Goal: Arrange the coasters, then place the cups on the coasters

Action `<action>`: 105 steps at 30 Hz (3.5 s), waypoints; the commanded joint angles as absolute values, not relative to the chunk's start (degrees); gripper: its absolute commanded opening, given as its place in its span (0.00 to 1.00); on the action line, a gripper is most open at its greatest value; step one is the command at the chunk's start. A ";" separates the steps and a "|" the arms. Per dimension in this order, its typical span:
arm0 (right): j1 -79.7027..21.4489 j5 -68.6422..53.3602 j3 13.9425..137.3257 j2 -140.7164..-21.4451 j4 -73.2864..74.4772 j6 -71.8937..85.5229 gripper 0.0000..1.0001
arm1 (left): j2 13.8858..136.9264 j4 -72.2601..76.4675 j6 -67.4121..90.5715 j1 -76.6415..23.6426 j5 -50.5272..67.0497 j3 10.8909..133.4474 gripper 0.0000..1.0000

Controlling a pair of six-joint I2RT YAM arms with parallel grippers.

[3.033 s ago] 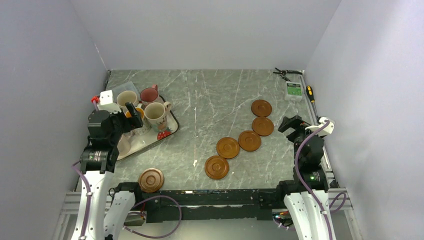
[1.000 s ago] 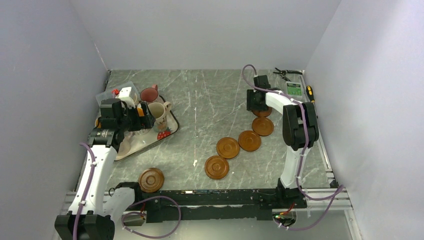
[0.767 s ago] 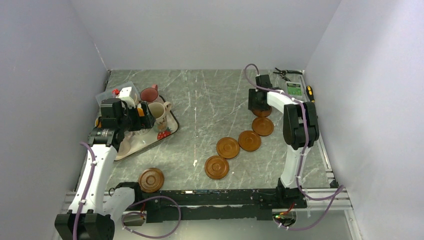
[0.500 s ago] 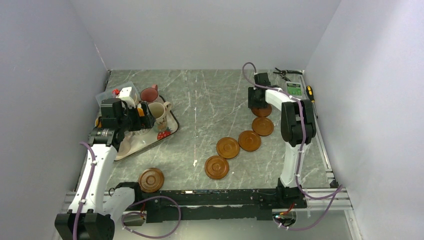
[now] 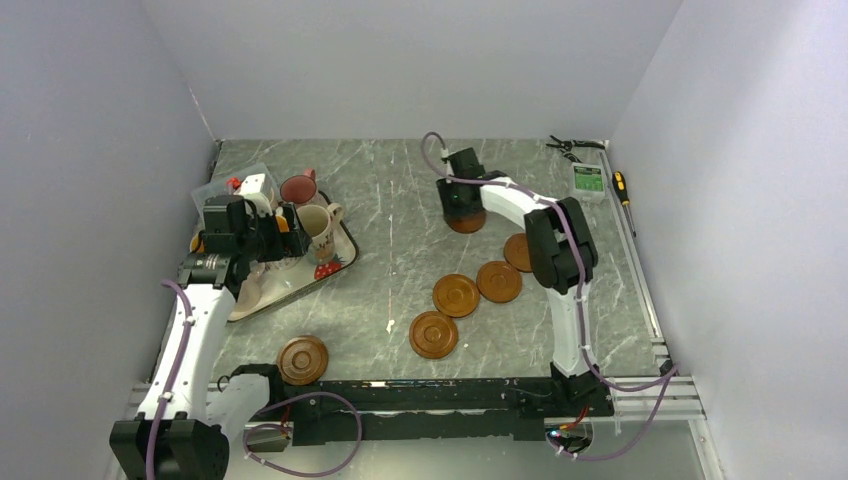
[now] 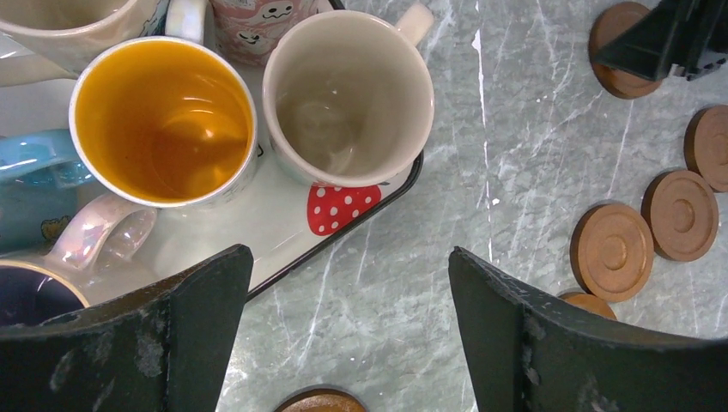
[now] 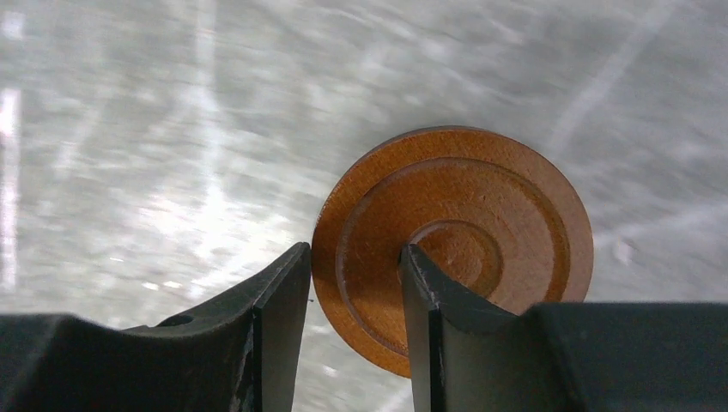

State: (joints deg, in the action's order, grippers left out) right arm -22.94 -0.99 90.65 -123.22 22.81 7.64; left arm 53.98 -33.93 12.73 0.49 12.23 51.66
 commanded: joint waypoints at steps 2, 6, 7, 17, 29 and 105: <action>-29.02 -5.24 96.58 -128.52 20.50 12.25 0.44 | 54.97 -33.51 12.13 0.26 13.86 54.14 0.89; -31.09 -3.85 101.94 -132.63 20.24 15.57 0.43 | 55.31 -33.57 12.13 0.28 14.10 54.23 0.89; -31.42 -3.79 102.93 -133.34 20.05 16.50 0.42 | 55.35 -33.57 12.05 0.29 14.11 54.23 0.89; -32.56 -3.38 108.71 -133.76 21.07 20.89 0.45 | 55.18 -34.21 12.03 0.27 13.05 54.89 0.92; -31.91 7.20 96.34 -105.94 26.67 13.79 0.90 | 49.17 -29.68 12.05 0.30 4.66 51.27 0.94; -26.02 -1.19 81.51 -122.18 5.10 32.95 0.54 | 62.86 -21.34 14.73 0.32 1.92 61.26 0.94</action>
